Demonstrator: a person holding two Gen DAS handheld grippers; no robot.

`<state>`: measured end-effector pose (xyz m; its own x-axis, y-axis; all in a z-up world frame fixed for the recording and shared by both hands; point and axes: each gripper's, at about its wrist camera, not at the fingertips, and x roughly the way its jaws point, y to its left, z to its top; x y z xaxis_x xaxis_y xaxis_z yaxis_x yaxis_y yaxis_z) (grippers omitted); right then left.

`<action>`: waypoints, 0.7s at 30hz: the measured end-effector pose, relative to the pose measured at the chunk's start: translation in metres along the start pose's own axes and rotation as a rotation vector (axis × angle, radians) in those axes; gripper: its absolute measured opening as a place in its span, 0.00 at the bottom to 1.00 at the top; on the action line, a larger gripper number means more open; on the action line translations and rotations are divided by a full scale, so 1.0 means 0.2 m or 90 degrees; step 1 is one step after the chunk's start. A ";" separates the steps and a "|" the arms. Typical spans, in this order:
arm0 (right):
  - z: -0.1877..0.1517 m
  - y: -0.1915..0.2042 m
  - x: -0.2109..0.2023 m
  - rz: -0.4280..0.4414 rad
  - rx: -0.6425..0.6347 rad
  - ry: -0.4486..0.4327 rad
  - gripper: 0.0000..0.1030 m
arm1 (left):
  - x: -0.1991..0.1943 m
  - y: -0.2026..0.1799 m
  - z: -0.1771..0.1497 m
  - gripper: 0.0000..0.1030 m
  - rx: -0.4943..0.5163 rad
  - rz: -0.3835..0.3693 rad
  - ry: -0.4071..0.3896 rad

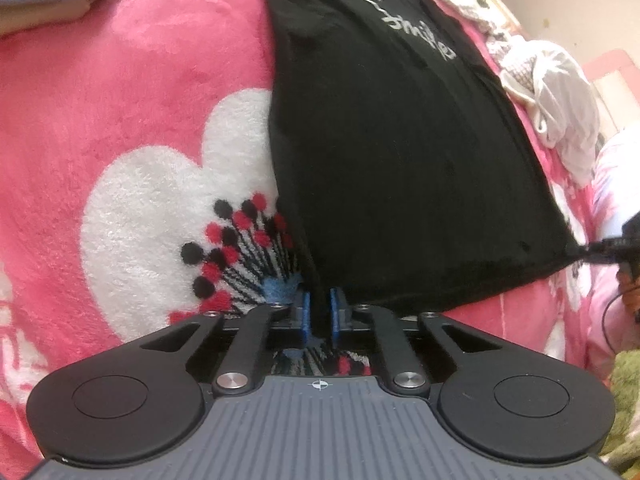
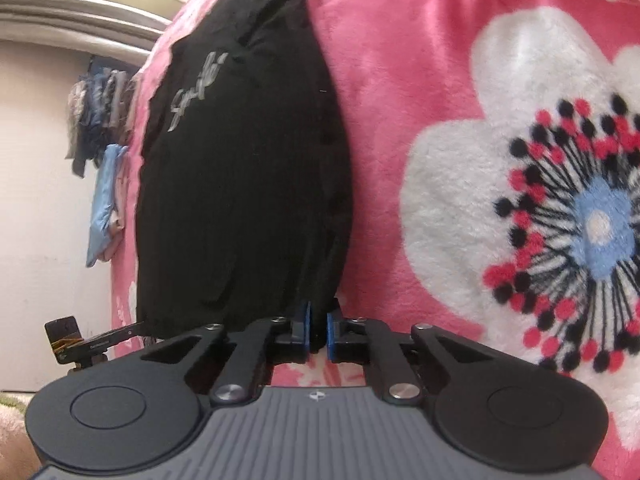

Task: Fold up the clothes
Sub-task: 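Grasp the shirt hem with the left gripper while the right gripper grasps the hem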

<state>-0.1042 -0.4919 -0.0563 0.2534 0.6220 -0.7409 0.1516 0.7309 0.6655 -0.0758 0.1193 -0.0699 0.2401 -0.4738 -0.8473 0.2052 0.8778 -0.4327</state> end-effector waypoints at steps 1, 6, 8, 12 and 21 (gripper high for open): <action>0.00 0.01 0.00 0.004 -0.007 -0.003 0.06 | 0.00 -0.01 0.00 0.03 0.010 0.005 -0.001; 0.03 0.09 -0.04 0.033 -0.032 -0.035 0.06 | -0.07 -0.04 0.05 0.02 0.016 -0.015 -0.034; 0.06 0.12 -0.06 0.041 -0.039 -0.056 0.06 | -0.10 -0.05 0.09 0.02 0.020 -0.021 -0.054; 0.13 0.20 -0.11 0.059 -0.055 -0.097 0.06 | -0.17 -0.07 0.20 0.02 0.011 -0.036 -0.095; 0.36 0.35 -0.16 0.074 -0.084 -0.178 0.06 | -0.25 -0.07 0.51 0.02 -0.011 -0.042 -0.194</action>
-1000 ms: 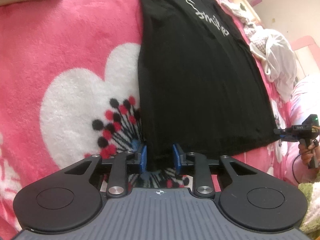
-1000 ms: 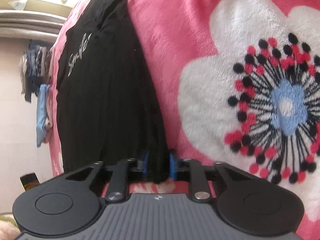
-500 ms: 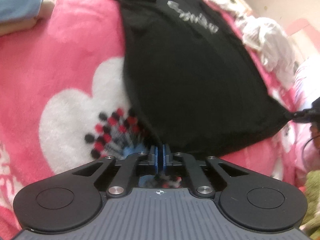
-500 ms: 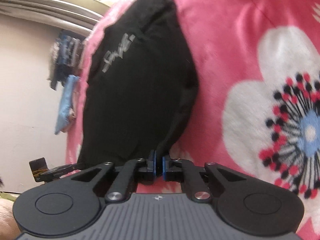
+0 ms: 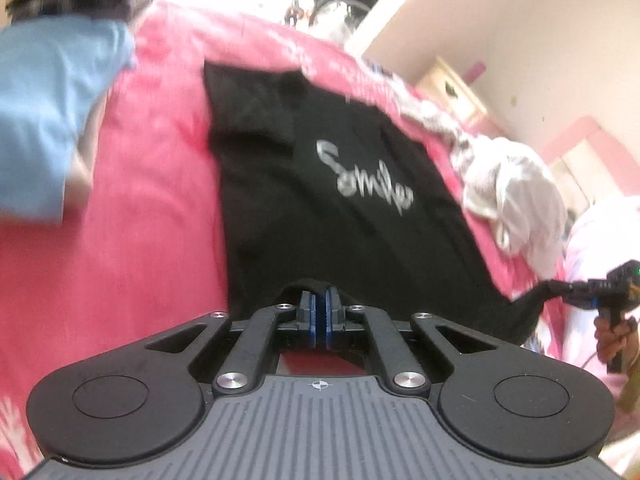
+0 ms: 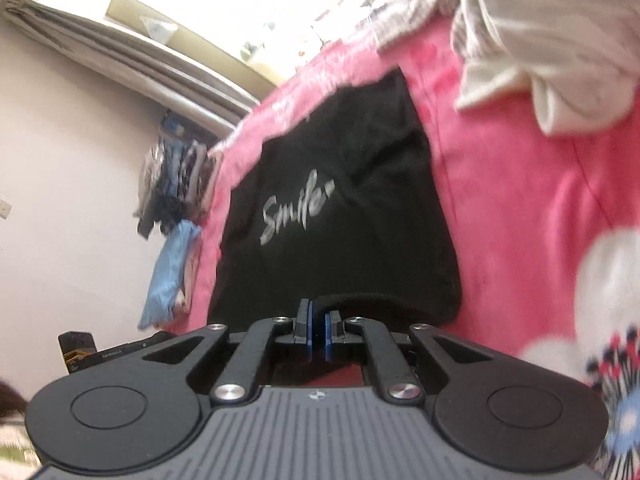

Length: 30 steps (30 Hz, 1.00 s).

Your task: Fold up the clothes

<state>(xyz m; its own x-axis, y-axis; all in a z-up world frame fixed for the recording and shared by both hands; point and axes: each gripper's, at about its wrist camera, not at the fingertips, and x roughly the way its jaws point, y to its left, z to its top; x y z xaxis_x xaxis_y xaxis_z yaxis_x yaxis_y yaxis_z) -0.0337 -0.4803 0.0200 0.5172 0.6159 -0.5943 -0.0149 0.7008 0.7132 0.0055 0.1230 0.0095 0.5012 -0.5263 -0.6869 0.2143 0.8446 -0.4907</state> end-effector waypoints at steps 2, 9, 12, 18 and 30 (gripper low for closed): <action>0.06 0.02 0.02 0.000 -0.002 -0.019 0.06 | 0.02 0.00 0.07 0.02 -0.002 0.002 -0.018; 0.31 0.03 0.12 0.006 -0.002 -0.077 0.06 | 0.13 0.05 0.28 0.02 -0.038 0.028 -0.071; 0.41 0.04 0.19 0.003 -0.007 -0.095 0.06 | 0.18 0.10 0.35 0.02 -0.058 0.044 -0.086; 0.61 0.03 0.36 0.000 -0.021 -0.114 0.06 | 0.32 0.18 0.52 0.02 -0.094 0.073 -0.110; 1.00 -0.03 0.71 0.007 -0.015 -0.163 0.06 | 0.61 0.38 0.84 0.02 -0.177 0.077 -0.166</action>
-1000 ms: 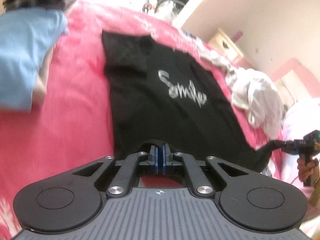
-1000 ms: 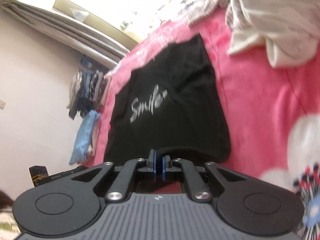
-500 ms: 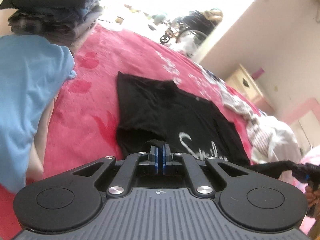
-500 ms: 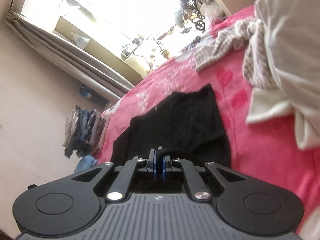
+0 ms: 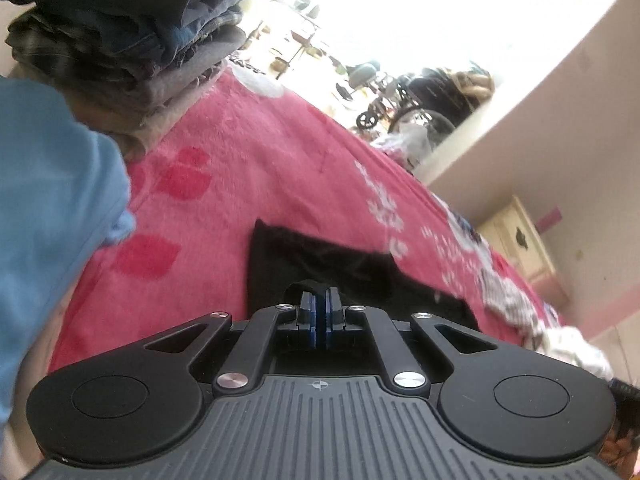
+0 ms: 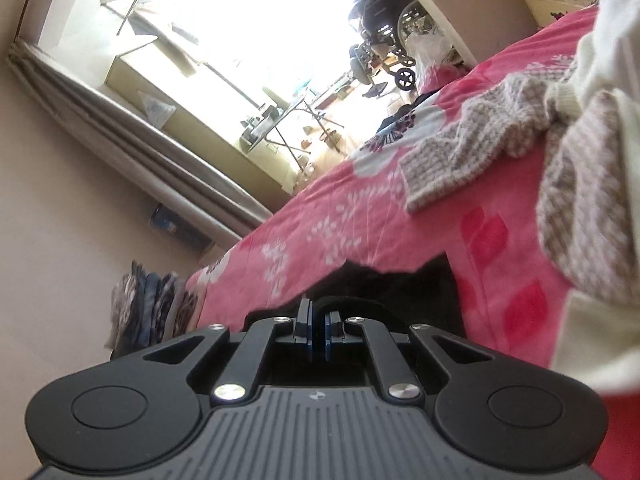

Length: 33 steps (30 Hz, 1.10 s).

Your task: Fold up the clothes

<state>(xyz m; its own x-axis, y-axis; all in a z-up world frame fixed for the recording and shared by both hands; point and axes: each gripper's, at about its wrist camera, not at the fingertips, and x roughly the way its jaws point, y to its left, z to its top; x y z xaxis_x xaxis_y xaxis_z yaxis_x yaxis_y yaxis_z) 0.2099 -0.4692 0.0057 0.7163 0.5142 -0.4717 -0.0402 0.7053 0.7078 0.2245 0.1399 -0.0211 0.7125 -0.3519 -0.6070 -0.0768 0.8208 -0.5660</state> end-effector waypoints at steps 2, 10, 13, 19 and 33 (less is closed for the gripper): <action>0.03 -0.03 0.08 -0.003 0.009 -0.002 0.06 | 0.07 0.02 0.03 0.02 -0.007 0.006 -0.004; 0.09 -0.20 0.41 -0.025 0.051 -0.017 0.06 | 0.34 0.11 0.13 0.02 -0.047 0.033 -0.017; 0.12 -0.27 0.52 -0.027 0.086 -0.032 0.06 | 0.43 0.15 0.15 0.02 -0.067 0.032 -0.015; 0.14 -0.51 0.72 -0.039 0.287 -0.028 0.15 | 0.58 0.34 0.19 0.10 -0.270 -0.031 0.014; -0.03 0.04 0.54 -0.105 -0.153 -0.087 0.23 | 0.27 -0.05 0.05 0.28 0.124 0.009 -0.019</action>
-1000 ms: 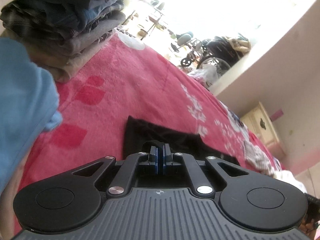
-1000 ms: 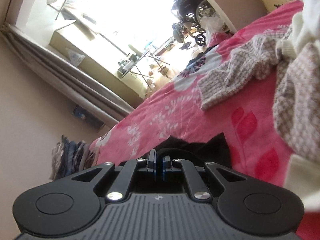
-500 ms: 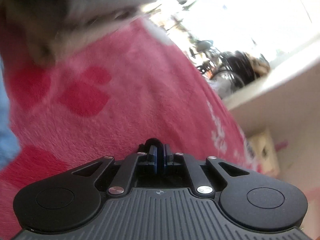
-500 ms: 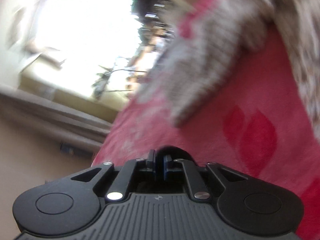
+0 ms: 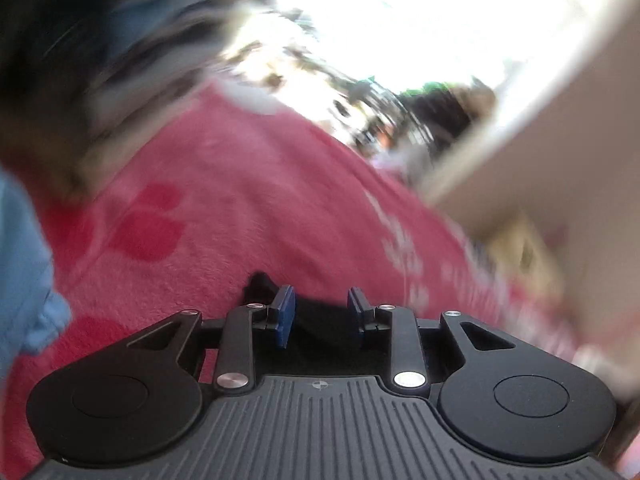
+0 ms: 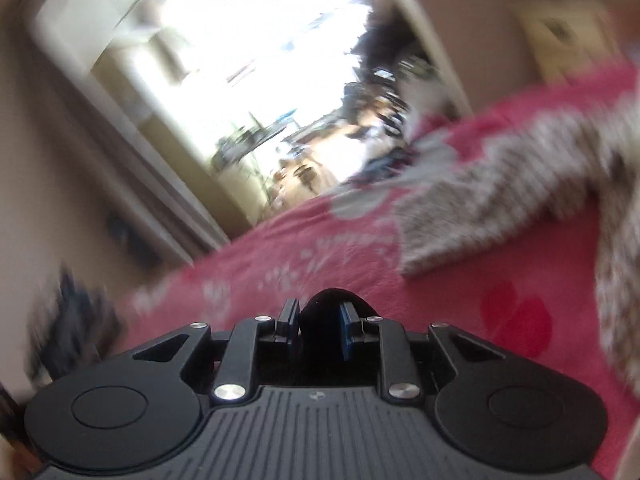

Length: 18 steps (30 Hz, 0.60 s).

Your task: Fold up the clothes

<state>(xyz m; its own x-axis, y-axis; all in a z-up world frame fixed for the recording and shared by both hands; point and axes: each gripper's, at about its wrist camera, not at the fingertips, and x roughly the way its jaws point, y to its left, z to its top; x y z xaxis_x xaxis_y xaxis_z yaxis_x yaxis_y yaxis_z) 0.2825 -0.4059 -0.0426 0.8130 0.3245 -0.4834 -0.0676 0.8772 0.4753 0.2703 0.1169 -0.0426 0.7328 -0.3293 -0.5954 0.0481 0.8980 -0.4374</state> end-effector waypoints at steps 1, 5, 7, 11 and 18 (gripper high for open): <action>-0.01 0.03 0.01 -0.017 -0.031 -0.002 0.23 | 0.00 -0.05 -0.03 0.28 0.049 0.010 0.007; 0.02 -0.09 0.04 -0.133 0.030 -0.043 0.25 | 0.00 -0.15 -0.13 0.28 0.134 0.024 0.037; 0.05 -0.15 -0.02 -0.179 0.098 -0.104 0.26 | -0.04 -0.17 -0.18 0.28 0.148 0.030 0.047; 0.05 -0.09 -0.04 -0.141 0.110 -0.076 0.26 | -0.16 -0.19 -0.28 0.28 0.186 0.043 0.086; -0.18 0.44 0.23 0.026 -0.123 0.143 0.26 | -0.34 -0.15 -0.51 0.31 0.193 0.040 0.141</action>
<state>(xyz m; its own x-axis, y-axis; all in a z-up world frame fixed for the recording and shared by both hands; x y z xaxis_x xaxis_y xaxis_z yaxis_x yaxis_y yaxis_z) 0.2942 -0.3010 -0.0498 0.6603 0.4119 -0.6279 -0.2232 0.9060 0.3596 0.1494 0.0827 -0.0586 0.5776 -0.2961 -0.7607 0.2302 0.9532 -0.1963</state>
